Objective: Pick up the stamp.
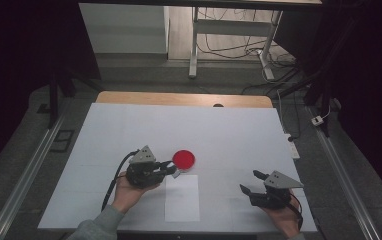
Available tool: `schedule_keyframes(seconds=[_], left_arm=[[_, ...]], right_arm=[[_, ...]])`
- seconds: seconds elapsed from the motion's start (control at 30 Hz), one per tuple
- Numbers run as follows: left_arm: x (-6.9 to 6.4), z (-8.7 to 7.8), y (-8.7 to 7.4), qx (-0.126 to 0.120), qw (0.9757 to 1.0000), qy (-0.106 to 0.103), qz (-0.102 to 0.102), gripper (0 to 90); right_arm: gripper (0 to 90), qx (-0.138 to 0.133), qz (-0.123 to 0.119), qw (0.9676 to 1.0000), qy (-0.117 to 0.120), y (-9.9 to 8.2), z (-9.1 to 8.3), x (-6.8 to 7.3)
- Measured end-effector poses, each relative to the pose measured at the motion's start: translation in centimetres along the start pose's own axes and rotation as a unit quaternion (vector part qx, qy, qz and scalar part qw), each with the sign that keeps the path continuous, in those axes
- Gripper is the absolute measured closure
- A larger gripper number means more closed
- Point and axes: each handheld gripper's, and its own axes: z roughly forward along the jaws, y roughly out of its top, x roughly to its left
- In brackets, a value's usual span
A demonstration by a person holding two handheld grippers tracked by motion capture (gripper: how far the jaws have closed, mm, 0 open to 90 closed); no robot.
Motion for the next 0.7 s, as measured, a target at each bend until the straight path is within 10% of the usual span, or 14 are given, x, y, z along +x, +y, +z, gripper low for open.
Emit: schedule_keyframes(seconds=[0.7], left_arm=[[-0.8, 1.0, 0.2, 0.004, 0.9999, -0.009, 0.006, 75.7]], right_arm=[[28.1, 0.000, -0.002, 1.0000, 0.001, 0.0, 0.1, 0.1]])
